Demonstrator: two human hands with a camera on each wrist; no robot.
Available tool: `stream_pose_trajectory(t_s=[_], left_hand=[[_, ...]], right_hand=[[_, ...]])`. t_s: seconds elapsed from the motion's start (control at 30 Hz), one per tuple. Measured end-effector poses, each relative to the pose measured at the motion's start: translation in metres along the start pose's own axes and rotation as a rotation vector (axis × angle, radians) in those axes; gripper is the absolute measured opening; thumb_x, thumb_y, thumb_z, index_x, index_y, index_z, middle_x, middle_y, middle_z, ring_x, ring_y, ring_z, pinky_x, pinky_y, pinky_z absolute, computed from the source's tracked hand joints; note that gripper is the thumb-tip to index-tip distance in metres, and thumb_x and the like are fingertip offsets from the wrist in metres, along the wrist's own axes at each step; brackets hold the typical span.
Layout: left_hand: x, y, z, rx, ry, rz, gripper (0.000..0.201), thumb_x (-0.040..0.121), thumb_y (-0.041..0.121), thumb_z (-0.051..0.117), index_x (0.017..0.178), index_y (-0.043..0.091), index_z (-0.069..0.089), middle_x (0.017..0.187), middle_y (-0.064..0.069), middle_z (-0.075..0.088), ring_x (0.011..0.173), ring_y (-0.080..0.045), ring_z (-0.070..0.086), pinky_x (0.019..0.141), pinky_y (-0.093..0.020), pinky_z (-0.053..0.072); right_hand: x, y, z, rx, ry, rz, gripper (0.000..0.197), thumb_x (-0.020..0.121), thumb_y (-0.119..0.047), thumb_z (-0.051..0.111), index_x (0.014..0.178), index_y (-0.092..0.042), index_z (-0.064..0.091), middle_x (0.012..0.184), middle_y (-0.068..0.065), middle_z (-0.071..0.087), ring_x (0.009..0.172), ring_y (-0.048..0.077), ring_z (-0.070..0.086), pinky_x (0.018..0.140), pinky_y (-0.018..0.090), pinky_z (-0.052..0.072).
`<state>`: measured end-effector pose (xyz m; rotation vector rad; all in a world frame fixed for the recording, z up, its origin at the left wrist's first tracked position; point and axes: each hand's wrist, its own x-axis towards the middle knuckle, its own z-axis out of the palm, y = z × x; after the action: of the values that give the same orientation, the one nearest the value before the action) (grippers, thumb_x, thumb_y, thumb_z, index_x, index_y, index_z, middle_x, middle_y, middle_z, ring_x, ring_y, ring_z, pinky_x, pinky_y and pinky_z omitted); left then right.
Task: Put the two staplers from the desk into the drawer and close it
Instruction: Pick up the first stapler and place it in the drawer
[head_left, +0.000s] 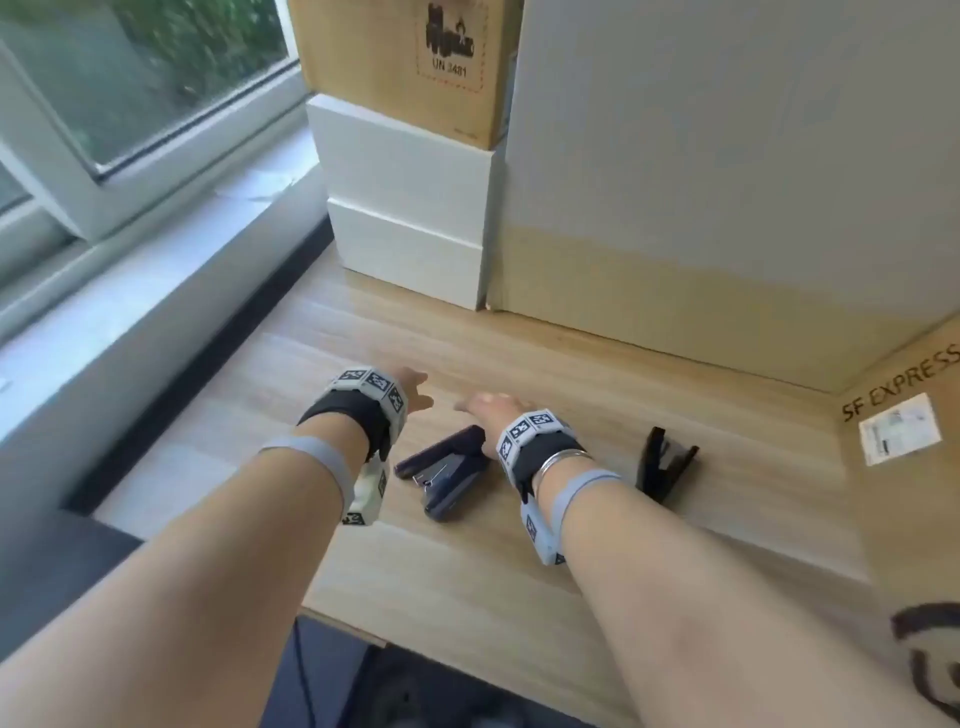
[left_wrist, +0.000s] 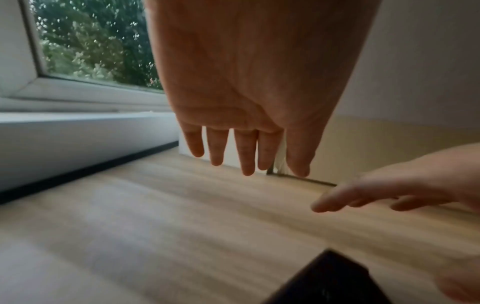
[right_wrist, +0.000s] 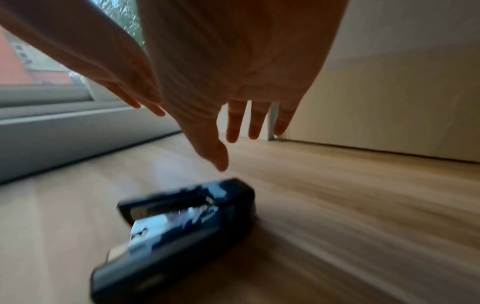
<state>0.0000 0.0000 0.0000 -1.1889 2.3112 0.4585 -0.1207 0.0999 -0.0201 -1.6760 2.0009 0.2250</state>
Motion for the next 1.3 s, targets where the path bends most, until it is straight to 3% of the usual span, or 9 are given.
stream_pose_trajectory(t_s=[0.13,0.3,0.53,0.67,0.77,0.87,1.0,1.1,1.3], left_hand=[[0.005,-0.022,0.041,-0.054,-0.084,-0.073,0.057,0.098,0.034,0.04,0.149,0.014,0.028,0.156,-0.005,0.033,0.143,-0.023,0.033,0.116,-0.034,0.028],[0.015,-0.038,0.067,-0.11,-0.148,-0.135,0.055,0.096,0.033,0.043,0.147,0.014,0.033,0.152,-0.005,0.039,0.14,-0.024,0.038,0.116,-0.034,0.03],[0.017,-0.039,0.081,-0.167,-0.217,-0.212,0.048,0.097,0.022,0.043,0.143,0.009,0.041,0.151,-0.009,0.04,0.14,-0.025,0.038,0.114,-0.034,0.029],[0.04,-0.067,0.109,-0.203,-0.365,-0.233,0.055,0.082,0.022,0.067,0.134,0.014,0.053,0.129,-0.004,0.062,0.113,-0.026,0.065,0.1,-0.039,0.051],[0.019,-0.061,0.099,-0.356,-0.403,-0.243,0.044,0.087,0.011,0.062,0.13,0.012,0.055,0.126,-0.012,0.064,0.107,-0.025,0.066,0.098,-0.036,0.051],[-0.005,-0.044,0.09,-0.465,-0.383,-0.233,0.044,0.091,0.013,0.054,0.135,0.011,0.05,0.132,-0.015,0.061,0.116,-0.021,0.062,0.103,-0.034,0.048],[-0.005,-0.036,0.1,-0.527,-0.344,-0.211,0.024,0.09,0.019,0.054,0.111,0.008,0.059,0.127,-0.016,0.064,0.097,-0.02,0.06,0.092,-0.03,0.048],[0.003,-0.039,0.11,-0.557,-0.291,-0.21,0.047,0.087,0.024,0.059,0.128,0.001,0.056,0.121,-0.017,0.068,0.109,-0.027,0.066,0.1,-0.038,0.05],[-0.006,-0.035,0.106,-0.799,-0.194,-0.211,0.046,0.09,0.03,0.056,0.126,0.001,0.057,0.121,-0.016,0.067,0.108,-0.026,0.063,0.102,-0.035,0.047]], right_hand=[[0.017,-0.008,0.034,0.046,-0.18,-0.013,0.054,0.095,-0.028,0.046,0.146,-0.031,0.031,0.155,0.002,0.028,0.144,0.027,0.02,0.117,0.043,0.018],[0.031,-0.008,0.055,0.041,-0.128,-0.004,0.049,0.094,-0.036,0.046,0.141,-0.026,0.04,0.148,0.007,0.035,0.139,0.028,0.024,0.117,0.04,0.015],[0.03,-0.014,0.056,-0.152,-0.11,-0.108,0.069,0.082,-0.019,0.063,0.143,-0.031,0.033,0.14,0.007,0.039,0.13,0.03,0.036,0.114,0.04,0.027],[0.029,-0.019,0.061,-0.071,-0.121,0.0,0.079,0.067,-0.033,0.076,0.136,-0.026,0.037,0.131,0.005,0.045,0.12,0.028,0.046,0.093,0.04,0.044],[0.028,-0.02,0.061,0.057,-0.104,0.128,0.076,0.067,-0.04,0.074,0.132,-0.02,0.04,0.129,0.006,0.049,0.116,0.03,0.051,0.09,0.039,0.046],[0.027,-0.024,0.067,0.068,-0.081,0.177,0.075,0.067,-0.041,0.073,0.129,-0.018,0.039,0.125,0.006,0.052,0.115,0.032,0.052,0.089,0.04,0.047],[0.025,-0.028,0.075,0.036,-0.074,0.17,0.074,0.067,-0.038,0.073,0.129,-0.018,0.036,0.122,0.007,0.054,0.112,0.034,0.052,0.087,0.041,0.048],[0.025,-0.029,0.076,0.001,-0.099,0.146,0.079,0.067,-0.034,0.077,0.132,-0.019,0.034,0.121,0.011,0.054,0.108,0.037,0.056,0.082,0.041,0.049],[0.023,-0.028,0.07,0.146,-0.09,0.197,0.072,0.07,-0.035,0.074,0.129,-0.016,0.037,0.11,0.009,0.063,0.094,0.031,0.064,0.07,0.033,0.049]])
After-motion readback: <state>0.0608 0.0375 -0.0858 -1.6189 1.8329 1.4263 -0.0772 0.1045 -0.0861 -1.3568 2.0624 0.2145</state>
